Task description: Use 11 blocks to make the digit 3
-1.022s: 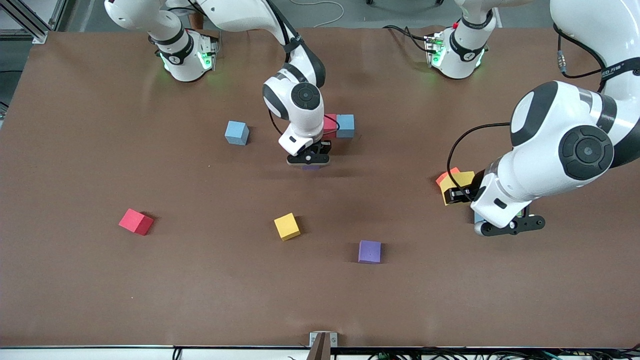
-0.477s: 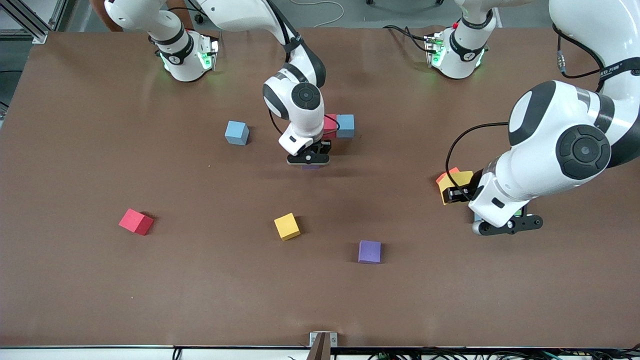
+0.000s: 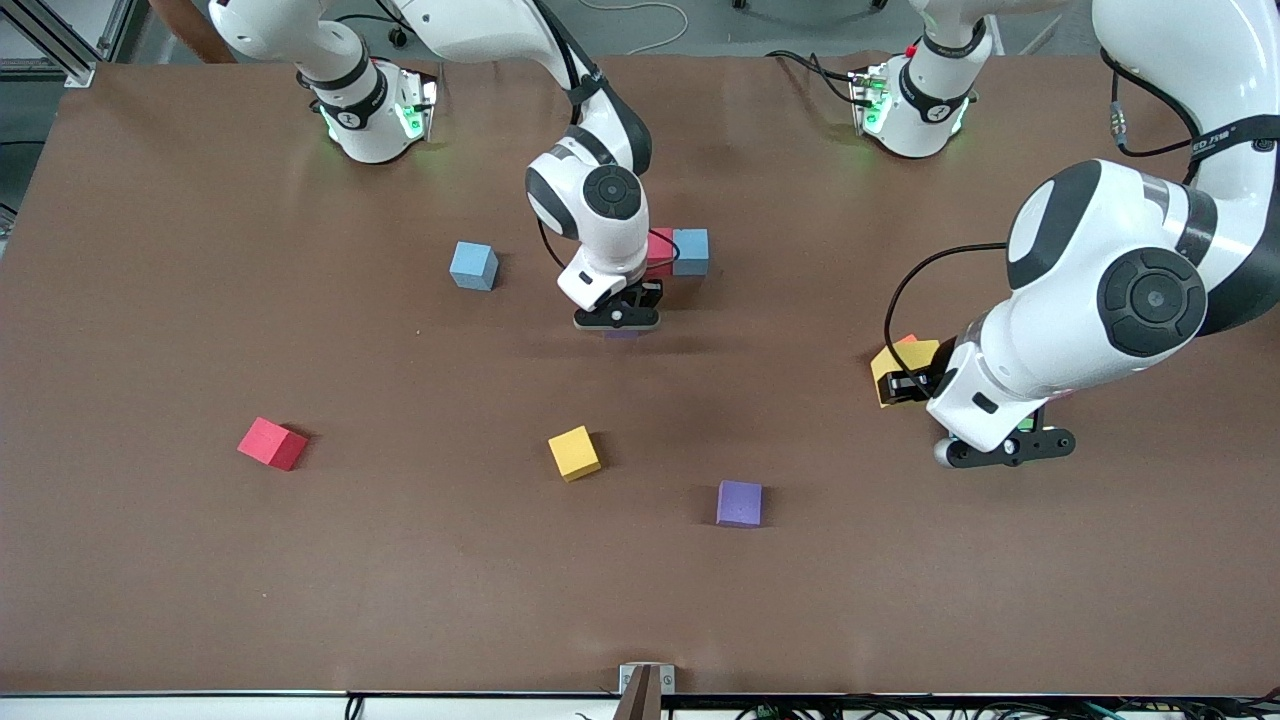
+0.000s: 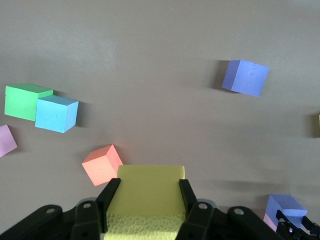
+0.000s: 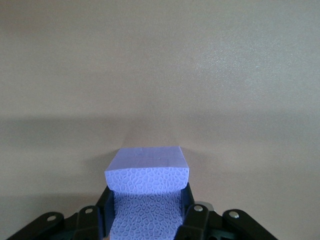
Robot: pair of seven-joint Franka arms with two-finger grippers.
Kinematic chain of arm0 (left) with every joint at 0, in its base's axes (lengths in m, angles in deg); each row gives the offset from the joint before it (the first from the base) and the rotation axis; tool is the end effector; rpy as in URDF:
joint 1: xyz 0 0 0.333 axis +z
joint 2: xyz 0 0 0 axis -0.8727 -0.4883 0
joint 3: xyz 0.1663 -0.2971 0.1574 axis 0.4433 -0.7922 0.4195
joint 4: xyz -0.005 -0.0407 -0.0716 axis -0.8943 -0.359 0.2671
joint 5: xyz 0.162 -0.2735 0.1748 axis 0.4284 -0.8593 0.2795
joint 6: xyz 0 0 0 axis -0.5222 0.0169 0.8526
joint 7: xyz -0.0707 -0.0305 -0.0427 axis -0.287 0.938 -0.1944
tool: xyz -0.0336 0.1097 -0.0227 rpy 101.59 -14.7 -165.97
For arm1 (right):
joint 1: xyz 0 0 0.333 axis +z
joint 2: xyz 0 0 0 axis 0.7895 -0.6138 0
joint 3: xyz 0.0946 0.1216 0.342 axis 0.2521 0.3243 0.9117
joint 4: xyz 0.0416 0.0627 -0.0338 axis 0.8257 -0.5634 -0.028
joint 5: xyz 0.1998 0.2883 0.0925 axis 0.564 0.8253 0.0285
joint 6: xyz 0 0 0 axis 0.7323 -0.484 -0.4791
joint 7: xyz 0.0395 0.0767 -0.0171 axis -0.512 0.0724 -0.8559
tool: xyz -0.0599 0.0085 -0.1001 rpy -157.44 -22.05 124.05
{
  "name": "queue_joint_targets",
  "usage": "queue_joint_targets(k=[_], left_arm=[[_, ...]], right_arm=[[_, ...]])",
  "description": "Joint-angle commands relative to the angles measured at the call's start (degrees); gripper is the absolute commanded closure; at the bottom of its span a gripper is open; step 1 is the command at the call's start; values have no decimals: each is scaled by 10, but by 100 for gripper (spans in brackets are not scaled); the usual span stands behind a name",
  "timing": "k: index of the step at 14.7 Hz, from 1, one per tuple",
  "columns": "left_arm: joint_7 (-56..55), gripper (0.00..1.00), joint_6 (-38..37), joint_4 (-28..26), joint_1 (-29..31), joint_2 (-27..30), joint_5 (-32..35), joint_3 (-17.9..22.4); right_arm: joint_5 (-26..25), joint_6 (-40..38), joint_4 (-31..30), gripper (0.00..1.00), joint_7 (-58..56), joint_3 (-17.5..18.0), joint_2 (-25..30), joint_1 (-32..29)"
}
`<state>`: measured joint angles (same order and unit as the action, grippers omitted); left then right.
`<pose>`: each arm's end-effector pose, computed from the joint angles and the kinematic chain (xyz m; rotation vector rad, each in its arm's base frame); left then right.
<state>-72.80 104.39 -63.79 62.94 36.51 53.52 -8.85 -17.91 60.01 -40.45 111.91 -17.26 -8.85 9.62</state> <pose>0.6541 -0.1905 0.5290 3.0867 0.1591 -0.1782 0.4199 0.5047 0.2842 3.1146 0.0164 -0.0048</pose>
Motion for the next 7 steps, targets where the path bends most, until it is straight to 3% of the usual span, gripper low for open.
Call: queue_joint_targets(k=[1,7], left_arm=[[2,87,-6,-5,-3,6,-5,0],[4,87,-3,-5,-7,3,-4,7]], right_arm=[[11,-23,-10,97,6,-3,8,10],[11,-18,-9,94,8,-2,8,11]])
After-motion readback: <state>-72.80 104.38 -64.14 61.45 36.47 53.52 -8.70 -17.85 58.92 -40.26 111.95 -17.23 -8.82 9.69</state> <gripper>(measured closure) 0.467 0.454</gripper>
